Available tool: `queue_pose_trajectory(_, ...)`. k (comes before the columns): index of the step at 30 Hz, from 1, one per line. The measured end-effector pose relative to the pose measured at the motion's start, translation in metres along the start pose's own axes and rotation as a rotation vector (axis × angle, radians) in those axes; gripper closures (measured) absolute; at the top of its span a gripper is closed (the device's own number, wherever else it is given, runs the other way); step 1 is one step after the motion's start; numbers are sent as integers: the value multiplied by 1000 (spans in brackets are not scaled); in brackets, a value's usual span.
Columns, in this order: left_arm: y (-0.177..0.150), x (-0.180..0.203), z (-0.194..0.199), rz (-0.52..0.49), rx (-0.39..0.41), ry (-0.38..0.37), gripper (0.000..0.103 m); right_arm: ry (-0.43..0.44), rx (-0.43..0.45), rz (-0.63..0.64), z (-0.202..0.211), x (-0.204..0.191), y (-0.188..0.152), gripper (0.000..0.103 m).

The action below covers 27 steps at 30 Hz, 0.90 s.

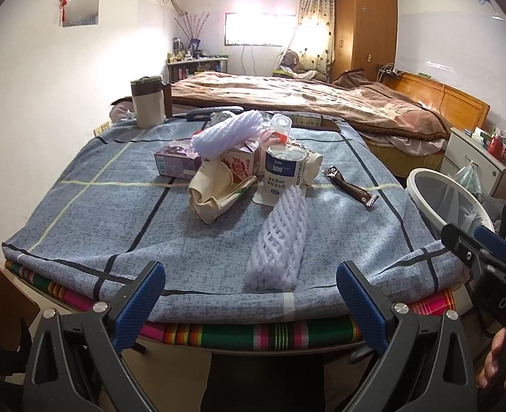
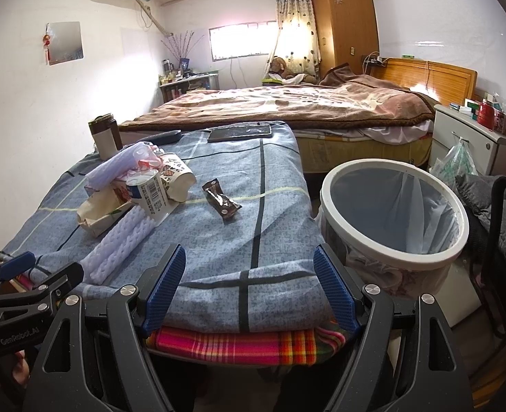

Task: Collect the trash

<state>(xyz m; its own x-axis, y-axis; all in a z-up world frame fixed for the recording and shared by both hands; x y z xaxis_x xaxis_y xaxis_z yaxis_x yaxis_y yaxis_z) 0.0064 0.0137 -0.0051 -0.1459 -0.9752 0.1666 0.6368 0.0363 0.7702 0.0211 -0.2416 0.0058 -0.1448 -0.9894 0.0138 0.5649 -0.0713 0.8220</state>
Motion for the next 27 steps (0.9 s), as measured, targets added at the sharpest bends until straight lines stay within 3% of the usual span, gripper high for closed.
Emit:
queue_pose_trajectory(6,3,-13,-11,18,-28,-25,5,-16,7,20,-21,1,13,25)
queue_pose_trajectory(15,14,-12,-36,1,-78,-85,8,48,-21,109,-65,-14,37,25)
queue_pose_trajectory(22,19,-5,-56,-28,-137,-110,21,113,-77,206,-90,-36,44,25)
queue_pose_trajectory(27,17,-1,-69,-39,-195,-125,30,110,-119,256,-101,-50,41,25)
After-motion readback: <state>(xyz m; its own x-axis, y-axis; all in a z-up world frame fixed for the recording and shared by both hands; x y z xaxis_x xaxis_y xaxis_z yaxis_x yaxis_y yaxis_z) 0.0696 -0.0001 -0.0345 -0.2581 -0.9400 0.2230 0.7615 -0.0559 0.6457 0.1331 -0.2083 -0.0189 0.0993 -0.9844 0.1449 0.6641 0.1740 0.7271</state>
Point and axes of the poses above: each gripper's, at about its wrist camera, not at the fingertips, and z roughly against the way its jaws point, x to its right, y to its top, the point moved 1 cm from there along -z, roughly the way its jaws point, and after that the axes turned 12 degrees about -y, right-handed, at the moved point
